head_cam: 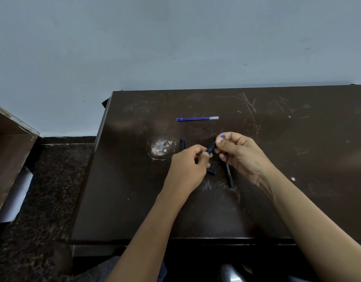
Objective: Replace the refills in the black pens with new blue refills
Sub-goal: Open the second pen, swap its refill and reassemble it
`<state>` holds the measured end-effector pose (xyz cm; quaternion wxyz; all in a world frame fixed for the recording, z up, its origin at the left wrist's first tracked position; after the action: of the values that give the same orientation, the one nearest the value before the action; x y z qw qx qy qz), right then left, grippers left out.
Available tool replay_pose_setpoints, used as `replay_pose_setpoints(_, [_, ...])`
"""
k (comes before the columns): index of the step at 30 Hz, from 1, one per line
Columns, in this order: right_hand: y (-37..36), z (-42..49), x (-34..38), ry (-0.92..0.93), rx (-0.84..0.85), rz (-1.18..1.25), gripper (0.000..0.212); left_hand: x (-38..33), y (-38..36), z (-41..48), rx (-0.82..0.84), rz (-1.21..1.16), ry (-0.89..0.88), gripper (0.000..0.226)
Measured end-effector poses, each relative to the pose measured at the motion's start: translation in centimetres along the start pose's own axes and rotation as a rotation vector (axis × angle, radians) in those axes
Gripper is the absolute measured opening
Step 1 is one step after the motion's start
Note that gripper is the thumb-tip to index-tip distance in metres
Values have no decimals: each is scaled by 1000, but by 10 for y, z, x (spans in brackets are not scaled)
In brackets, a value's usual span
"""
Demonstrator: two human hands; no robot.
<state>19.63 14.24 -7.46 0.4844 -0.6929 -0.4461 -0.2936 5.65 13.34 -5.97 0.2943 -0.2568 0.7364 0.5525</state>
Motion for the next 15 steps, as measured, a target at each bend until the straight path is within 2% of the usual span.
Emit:
replay_pose_setpoints(8, [1,2,0,19,-33,27,7,-2,11,0,-138,10,-33,16])
replay_pose_setpoints(12, [-1,1,1,23,-11,21,7,2,-1,1,-18,-11,48,23])
replay_pose_setpoints(15, [-2,0,2,26,-13,21,7,2,-5,0,26,-70,85,19])
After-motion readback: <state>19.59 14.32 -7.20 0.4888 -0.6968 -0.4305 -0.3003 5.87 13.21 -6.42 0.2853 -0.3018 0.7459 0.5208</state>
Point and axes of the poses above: each hand's wrist, its own z-axis towards the middle knuckle, its own y-axis out of the back of the hand, x = y × z, the point moved 7 cm from there along z, towards the middle knuckle, and after that the axes turned 12 degrees about z, right-handed, at the moved point
